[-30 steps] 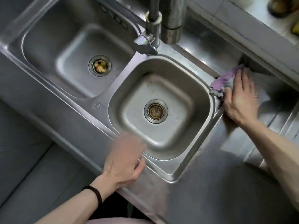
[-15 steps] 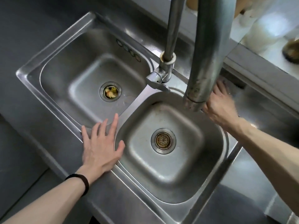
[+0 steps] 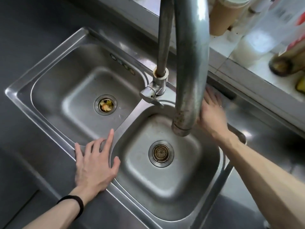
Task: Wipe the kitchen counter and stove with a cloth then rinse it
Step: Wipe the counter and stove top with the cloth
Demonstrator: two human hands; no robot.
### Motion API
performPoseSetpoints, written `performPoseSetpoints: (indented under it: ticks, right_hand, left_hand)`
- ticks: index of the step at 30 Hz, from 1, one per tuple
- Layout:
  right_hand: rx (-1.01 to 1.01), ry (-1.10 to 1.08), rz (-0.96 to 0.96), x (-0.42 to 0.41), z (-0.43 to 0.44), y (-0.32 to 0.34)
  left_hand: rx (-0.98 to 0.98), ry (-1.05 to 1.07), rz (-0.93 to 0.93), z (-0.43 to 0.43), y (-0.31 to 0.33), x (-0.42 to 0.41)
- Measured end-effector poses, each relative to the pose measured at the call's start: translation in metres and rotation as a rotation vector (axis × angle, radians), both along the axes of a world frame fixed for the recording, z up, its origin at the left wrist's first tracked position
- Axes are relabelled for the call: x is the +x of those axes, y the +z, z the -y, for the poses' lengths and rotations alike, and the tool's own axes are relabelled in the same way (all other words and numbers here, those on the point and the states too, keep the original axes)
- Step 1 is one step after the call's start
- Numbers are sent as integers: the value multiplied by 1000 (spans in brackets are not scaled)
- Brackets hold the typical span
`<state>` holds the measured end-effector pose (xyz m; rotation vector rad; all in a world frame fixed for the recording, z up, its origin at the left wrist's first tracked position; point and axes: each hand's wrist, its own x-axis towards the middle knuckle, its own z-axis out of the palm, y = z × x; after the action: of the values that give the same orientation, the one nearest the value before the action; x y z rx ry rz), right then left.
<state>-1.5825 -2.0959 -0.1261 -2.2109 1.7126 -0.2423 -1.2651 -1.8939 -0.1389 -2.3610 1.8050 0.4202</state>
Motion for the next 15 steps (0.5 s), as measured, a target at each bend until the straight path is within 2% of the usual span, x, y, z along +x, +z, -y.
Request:
performPoseSetpoints:
  ticks: [6,10,15]
  right_hand:
    - [17,-187,-121,-123,-76,-12]
    - [92,-325,-112,-111,-117,-5]
    - [58,-271,-119,-57,-234,2]
  left_hand:
    - [-11,8,-2,-1,-1,0]
    - [9,14,-9,-2,0,-1]
    - [14,18,-33,-1,1,-1]
